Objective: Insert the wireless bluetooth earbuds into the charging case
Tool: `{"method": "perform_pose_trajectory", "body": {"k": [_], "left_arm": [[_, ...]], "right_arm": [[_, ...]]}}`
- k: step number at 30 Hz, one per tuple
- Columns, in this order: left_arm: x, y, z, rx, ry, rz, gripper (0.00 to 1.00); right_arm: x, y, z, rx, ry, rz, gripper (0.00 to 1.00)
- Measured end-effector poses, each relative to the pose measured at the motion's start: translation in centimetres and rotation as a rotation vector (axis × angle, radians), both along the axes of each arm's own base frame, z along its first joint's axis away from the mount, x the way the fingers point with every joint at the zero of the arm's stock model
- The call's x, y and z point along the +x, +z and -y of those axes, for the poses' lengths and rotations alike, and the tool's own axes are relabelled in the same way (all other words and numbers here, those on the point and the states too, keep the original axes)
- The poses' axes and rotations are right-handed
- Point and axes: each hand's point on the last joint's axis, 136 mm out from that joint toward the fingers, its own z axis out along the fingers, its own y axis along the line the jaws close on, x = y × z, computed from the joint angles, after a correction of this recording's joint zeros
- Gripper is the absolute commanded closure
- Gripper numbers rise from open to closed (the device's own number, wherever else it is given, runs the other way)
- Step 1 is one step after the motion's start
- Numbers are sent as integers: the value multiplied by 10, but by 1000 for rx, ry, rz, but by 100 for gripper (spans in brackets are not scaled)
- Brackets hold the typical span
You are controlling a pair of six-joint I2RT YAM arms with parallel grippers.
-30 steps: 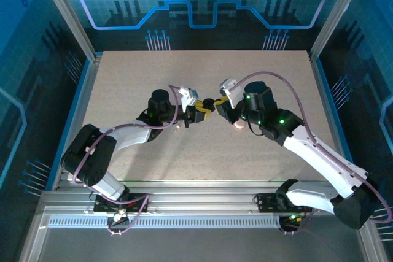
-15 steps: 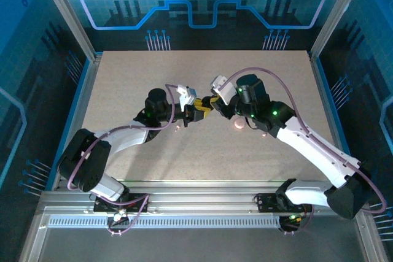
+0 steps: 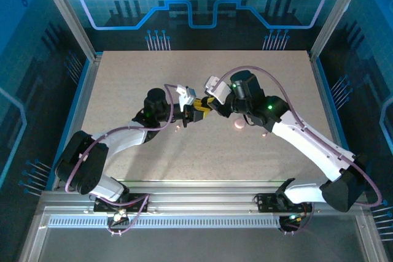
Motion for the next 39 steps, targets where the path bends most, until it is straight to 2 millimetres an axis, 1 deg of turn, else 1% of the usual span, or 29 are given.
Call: {"method": "perform_pose_trajectory", "body": {"k": [9,24,39], "left_arm": [[0,-1,0,2,0,-4,80],[-2,5,-1,-5,-2,8,80],[-3,3,-1,2,-2,1,80]], "right_arm": [[-6,-5,-5,-52,44,8,79],[-4,-8,-3,-93,42,30,80],[-6,-10,-4,-107,53,32,80]]}}
